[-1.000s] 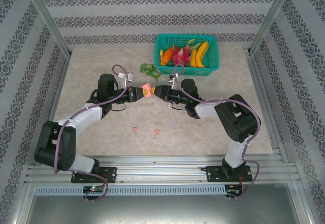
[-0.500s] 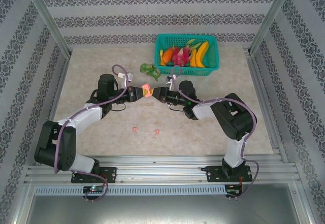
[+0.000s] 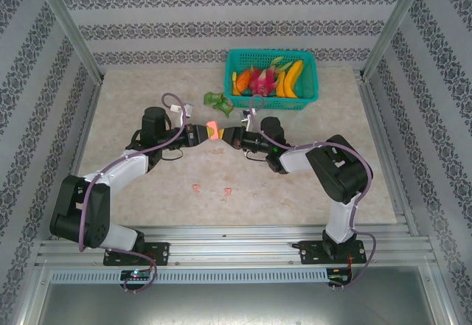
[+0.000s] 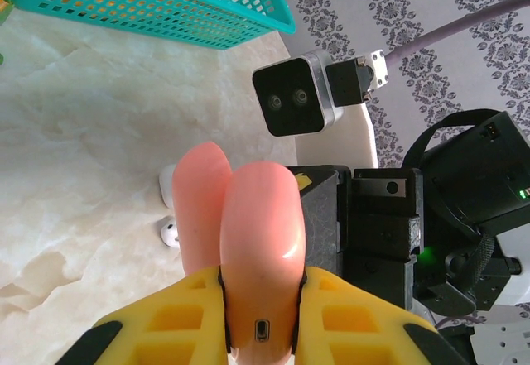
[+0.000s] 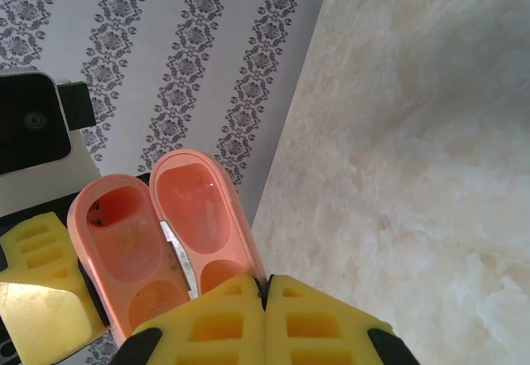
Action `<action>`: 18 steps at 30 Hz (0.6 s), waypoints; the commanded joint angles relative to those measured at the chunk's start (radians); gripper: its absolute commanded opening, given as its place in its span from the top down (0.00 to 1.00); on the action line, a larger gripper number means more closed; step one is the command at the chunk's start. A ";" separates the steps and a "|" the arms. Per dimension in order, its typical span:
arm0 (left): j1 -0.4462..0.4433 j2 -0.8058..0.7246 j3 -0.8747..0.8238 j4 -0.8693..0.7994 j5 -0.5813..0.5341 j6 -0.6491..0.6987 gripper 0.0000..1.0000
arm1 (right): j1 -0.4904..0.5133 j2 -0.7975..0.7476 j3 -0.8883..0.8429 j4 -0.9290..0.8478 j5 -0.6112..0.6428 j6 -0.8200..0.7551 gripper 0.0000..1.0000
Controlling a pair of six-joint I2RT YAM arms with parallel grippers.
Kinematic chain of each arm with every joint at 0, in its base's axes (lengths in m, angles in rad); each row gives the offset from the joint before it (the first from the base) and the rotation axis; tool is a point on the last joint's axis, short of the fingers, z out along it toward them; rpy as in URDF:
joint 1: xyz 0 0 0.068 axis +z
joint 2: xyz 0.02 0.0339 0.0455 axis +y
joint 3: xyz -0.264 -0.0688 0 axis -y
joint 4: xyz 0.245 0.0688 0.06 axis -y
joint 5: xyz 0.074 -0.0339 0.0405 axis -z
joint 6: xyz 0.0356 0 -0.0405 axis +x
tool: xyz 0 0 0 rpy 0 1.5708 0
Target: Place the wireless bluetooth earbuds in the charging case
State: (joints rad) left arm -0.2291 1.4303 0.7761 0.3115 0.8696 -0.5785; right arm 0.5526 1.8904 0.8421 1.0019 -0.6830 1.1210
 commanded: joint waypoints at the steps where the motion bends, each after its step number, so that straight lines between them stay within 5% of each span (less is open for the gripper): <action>1: -0.010 -0.024 -0.021 0.043 -0.002 0.002 0.66 | -0.002 0.003 0.029 0.031 0.004 0.010 1.00; 4: -0.010 -0.043 -0.026 0.026 -0.034 0.007 0.36 | -0.013 -0.005 0.025 0.003 0.017 0.004 1.00; 9: -0.008 -0.098 -0.017 -0.042 -0.111 0.035 0.00 | -0.044 -0.007 0.023 -0.046 0.030 -0.012 1.00; 18: -0.001 -0.159 0.156 -0.393 -0.262 0.185 0.00 | -0.087 -0.047 0.077 -0.264 0.034 -0.129 1.00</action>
State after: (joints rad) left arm -0.2287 1.2957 0.8459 0.0830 0.6853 -0.4904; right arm 0.4725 1.8877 0.8757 0.8299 -0.6590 1.0779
